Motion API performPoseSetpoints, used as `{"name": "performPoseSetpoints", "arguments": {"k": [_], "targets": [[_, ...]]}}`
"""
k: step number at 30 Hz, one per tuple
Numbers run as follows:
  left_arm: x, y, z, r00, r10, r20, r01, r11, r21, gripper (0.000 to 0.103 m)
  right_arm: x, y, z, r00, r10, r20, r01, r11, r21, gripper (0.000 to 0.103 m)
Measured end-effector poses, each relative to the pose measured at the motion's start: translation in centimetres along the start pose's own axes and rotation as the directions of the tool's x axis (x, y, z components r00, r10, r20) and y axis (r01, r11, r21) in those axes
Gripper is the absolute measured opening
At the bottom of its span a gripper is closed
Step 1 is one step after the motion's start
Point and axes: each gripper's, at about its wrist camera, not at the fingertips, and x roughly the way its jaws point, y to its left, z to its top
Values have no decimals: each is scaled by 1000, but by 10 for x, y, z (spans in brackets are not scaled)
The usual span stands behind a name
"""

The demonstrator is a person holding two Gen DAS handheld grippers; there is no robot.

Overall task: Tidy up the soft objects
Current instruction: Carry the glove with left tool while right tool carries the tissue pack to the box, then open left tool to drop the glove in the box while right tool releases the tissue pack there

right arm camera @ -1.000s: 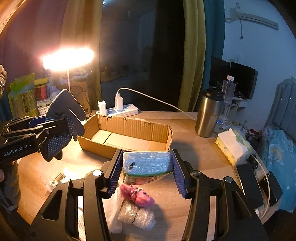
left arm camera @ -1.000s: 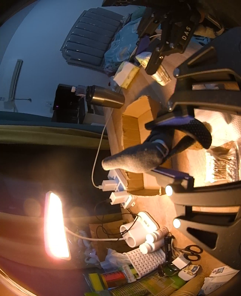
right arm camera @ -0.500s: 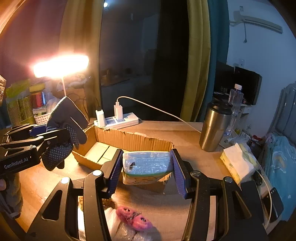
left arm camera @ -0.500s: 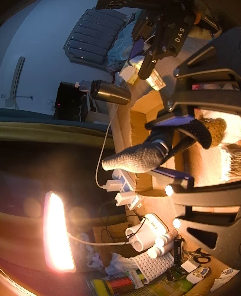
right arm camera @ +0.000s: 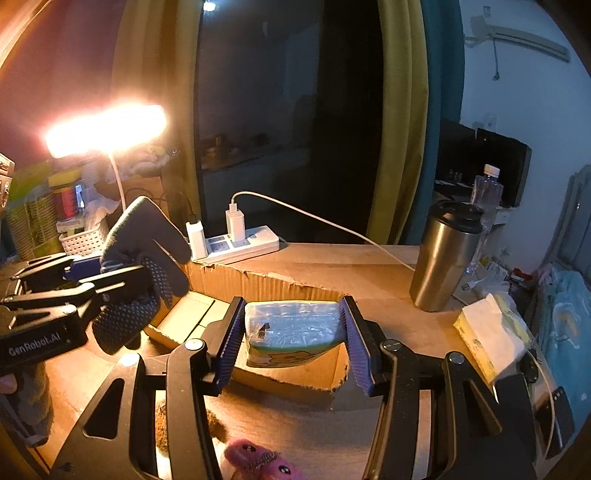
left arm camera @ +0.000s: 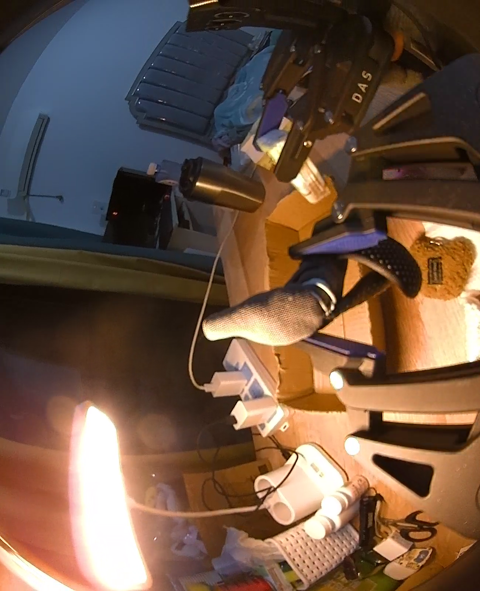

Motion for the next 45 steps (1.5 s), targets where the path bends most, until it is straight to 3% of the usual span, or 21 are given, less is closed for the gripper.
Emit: {"name": "performPoseSetpoints", "arguments": {"k": [13, 31, 34, 38, 45], "targets": [[40, -3, -1, 998, -42, -39, 42, 999, -8, 41, 38, -4, 0, 999, 39, -37, -39, 999, 4, 54], [103, -3, -18, 983, -83, -161, 78, 996, -41, 44, 81, -27, -18, 991, 23, -135, -16, 999, 52, 54], [104, -3, -19, 983, -68, -171, 63, 997, -33, 53, 85, -27, -18, 989, 32, -146, -23, 998, 62, 55], [102, -1, -19, 984, -54, -169, 49, 998, -32, 55, 83, -27, -16, 989, 27, -146, -17, 998, 68, 63], [90, 2, -16, 989, -33, -144, 29, 999, -34, 58, 69, -25, -11, 992, 9, -123, -1, 998, 61, 66]]}}
